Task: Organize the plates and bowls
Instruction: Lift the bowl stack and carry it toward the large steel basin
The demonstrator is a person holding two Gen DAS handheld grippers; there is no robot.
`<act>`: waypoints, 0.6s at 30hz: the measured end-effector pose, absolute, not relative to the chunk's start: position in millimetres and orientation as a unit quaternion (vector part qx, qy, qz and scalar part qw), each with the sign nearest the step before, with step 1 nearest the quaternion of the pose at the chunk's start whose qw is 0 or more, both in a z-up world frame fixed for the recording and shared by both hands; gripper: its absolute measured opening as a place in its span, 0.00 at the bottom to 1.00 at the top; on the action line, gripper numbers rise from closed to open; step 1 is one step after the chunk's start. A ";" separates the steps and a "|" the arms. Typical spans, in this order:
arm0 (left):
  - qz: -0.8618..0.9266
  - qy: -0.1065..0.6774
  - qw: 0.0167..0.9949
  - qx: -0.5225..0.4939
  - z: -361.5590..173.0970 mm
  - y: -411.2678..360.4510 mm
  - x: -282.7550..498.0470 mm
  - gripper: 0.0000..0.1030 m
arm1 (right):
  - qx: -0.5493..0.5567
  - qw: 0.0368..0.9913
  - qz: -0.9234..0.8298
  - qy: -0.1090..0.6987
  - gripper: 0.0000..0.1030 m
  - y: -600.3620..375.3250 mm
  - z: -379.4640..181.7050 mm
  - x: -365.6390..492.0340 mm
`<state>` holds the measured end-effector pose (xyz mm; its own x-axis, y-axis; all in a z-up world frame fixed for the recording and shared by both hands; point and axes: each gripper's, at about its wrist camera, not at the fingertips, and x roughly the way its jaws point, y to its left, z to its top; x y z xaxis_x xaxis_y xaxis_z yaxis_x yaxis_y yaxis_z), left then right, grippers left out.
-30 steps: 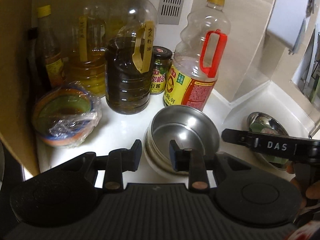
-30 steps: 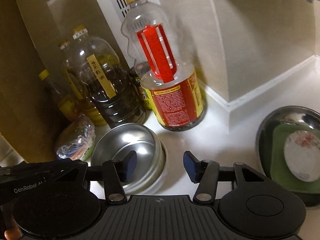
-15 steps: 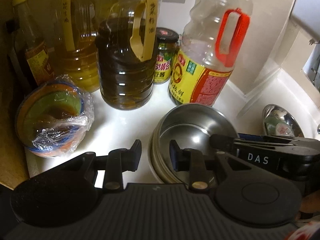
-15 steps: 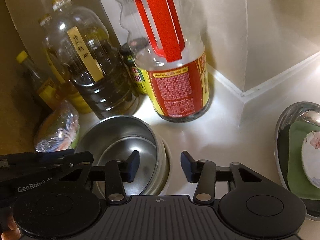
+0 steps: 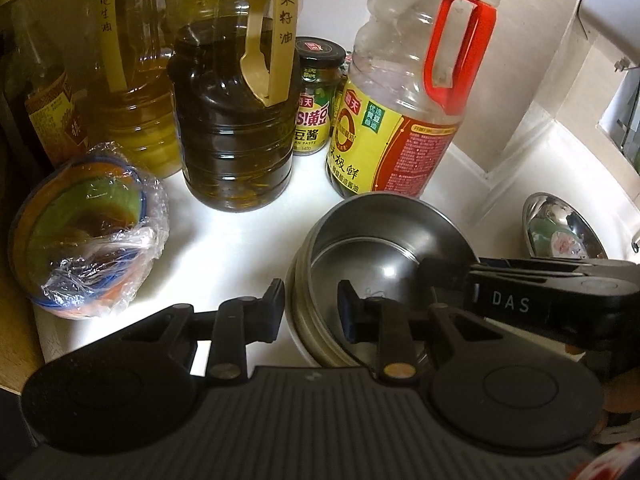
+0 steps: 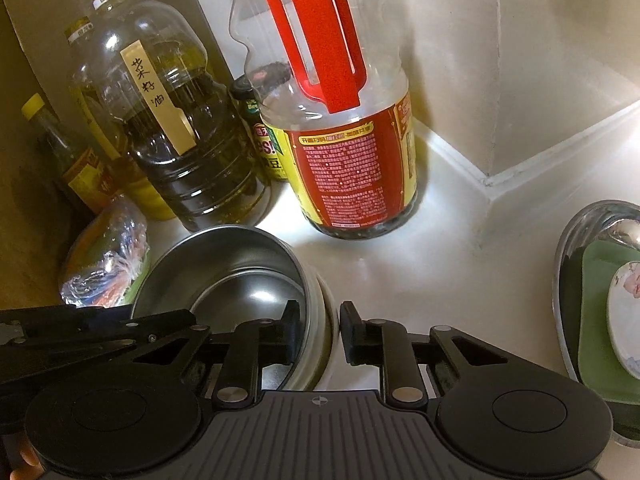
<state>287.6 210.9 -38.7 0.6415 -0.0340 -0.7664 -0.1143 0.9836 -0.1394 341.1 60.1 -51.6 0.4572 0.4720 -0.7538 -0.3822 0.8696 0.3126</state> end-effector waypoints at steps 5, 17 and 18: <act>0.022 0.423 0.902 -0.084 -39.2 210.5 286.9 0.23 | 0.043 0.852 0.250 0.458 0.19 60.8 -51.6 341.0; 0.017 0.426 0.902 -0.071 -38.8 200.6 284.0 0.23 | 0.045 0.847 0.247 0.468 0.18 49.4 -49.2 335.8; 0.015 0.426 0.902 -0.070 -39.0 198.6 284.2 0.23 | 0.046 0.847 0.245 0.469 0.17 47.1 -48.8 334.6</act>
